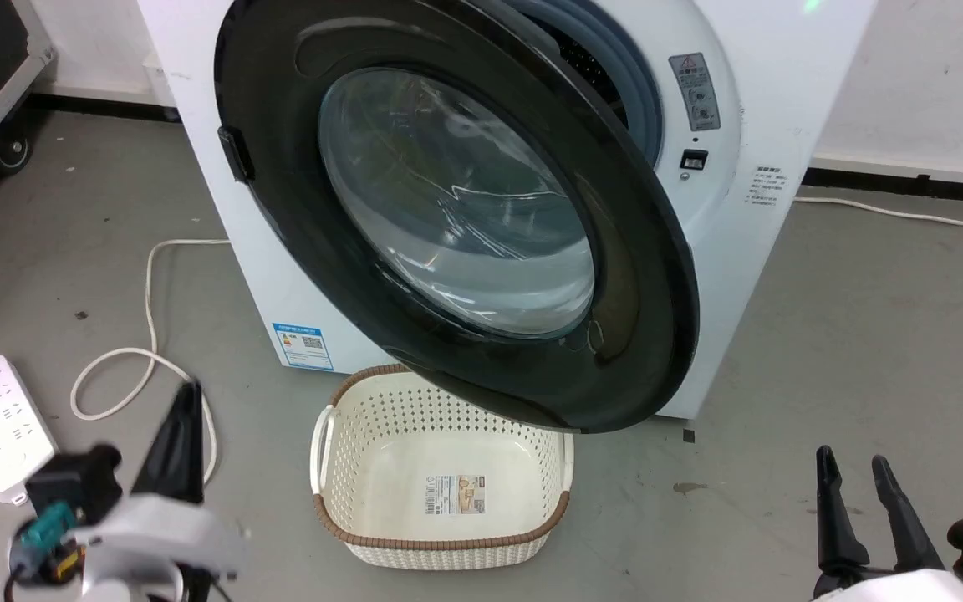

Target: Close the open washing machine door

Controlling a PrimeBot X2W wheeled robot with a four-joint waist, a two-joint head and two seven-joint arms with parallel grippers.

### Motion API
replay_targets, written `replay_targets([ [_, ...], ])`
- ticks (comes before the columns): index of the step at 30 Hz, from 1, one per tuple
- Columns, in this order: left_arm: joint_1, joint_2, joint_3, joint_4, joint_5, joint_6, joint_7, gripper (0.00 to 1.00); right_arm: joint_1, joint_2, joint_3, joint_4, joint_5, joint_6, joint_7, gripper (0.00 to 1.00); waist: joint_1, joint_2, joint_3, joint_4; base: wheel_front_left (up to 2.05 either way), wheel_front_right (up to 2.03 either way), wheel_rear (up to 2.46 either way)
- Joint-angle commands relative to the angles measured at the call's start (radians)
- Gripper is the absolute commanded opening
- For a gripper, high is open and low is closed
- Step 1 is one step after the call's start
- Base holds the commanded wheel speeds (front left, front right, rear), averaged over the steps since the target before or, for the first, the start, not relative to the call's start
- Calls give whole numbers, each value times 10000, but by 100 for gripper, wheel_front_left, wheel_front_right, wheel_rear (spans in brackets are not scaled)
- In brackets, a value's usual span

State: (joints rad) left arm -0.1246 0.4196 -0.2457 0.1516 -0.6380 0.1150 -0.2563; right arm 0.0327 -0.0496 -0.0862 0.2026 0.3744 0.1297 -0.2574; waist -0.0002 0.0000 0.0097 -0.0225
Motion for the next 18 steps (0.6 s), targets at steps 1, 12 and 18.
replay_targets([
  [1,109,-25,25,33,-31,40,-54,0,105,-6,31,-68,-47,10,-44,100,2,0,7,-5,0,0,0],
  [12,532,-69,81,-25,439,295,-54,100,193,-6,207,-111,37,10,-44,100,2,0,-30,-50,0,0,0],
  [18,550,-211,192,-305,831,233,-55,100,169,-6,266,-389,-351,10,-44,100,2,0,6,-42,0,0,0],
])
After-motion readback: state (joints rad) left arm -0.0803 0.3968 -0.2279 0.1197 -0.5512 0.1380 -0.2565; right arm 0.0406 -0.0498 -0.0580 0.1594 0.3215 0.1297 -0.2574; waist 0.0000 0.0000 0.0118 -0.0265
